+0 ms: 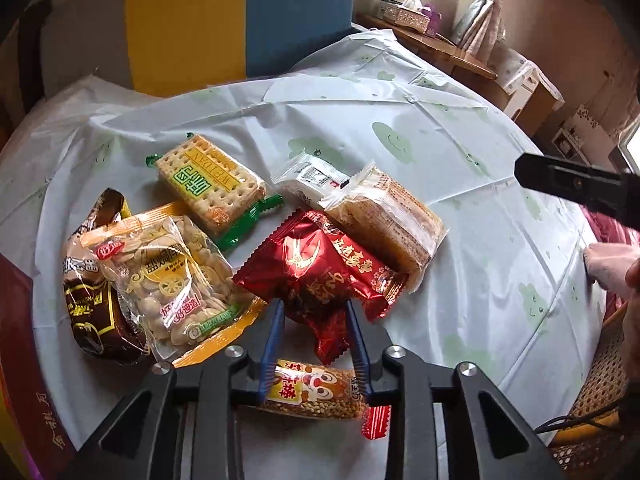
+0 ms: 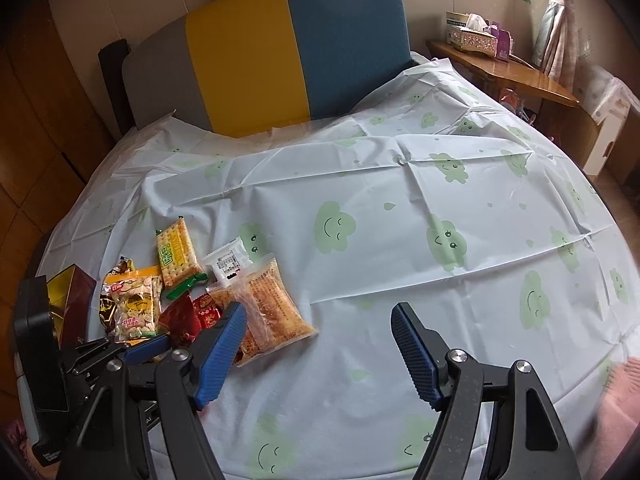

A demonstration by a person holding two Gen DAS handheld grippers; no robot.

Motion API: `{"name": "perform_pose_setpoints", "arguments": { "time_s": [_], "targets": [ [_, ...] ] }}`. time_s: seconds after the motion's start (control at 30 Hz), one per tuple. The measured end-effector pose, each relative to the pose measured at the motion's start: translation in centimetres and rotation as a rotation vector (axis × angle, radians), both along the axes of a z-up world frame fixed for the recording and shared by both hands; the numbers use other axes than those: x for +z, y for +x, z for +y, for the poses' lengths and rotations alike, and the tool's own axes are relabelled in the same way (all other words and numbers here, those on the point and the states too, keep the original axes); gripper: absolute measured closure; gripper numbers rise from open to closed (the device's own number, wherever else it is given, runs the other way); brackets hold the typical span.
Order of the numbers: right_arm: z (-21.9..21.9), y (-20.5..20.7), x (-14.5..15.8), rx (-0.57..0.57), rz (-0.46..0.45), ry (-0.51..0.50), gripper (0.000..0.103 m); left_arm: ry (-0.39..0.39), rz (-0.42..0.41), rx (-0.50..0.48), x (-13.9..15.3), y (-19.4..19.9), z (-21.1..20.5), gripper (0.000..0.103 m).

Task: Organize snacks
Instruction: 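Grasp the small red foil packet with the left tool and lift it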

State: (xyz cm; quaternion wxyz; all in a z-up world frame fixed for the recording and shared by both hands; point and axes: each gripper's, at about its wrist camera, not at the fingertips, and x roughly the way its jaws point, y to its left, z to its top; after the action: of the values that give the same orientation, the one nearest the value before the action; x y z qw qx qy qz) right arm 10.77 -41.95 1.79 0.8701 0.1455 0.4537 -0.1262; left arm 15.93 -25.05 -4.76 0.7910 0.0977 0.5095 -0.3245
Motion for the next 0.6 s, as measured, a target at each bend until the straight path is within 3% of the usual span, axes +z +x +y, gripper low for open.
{"name": "perform_pose_setpoints", "arguments": {
  "time_s": [0.33, 0.47, 0.6],
  "targets": [
    [0.2, 0.1, 0.1, 0.009, -0.001, 0.007, 0.028, -0.032, 0.131, 0.173, -0.4, 2.4, -0.5, 0.056],
    [0.0, 0.0, 0.1, 0.0, -0.002, 0.019, 0.027, 0.023, 0.119, 0.21, -1.0, 3.0, -2.0, 0.056],
    [0.0, 0.1, 0.0, 0.002, -0.002, 0.022, 0.027, 0.021, 0.09, 0.208, -1.1, 3.1, -3.0, 0.056]
  ]
}}
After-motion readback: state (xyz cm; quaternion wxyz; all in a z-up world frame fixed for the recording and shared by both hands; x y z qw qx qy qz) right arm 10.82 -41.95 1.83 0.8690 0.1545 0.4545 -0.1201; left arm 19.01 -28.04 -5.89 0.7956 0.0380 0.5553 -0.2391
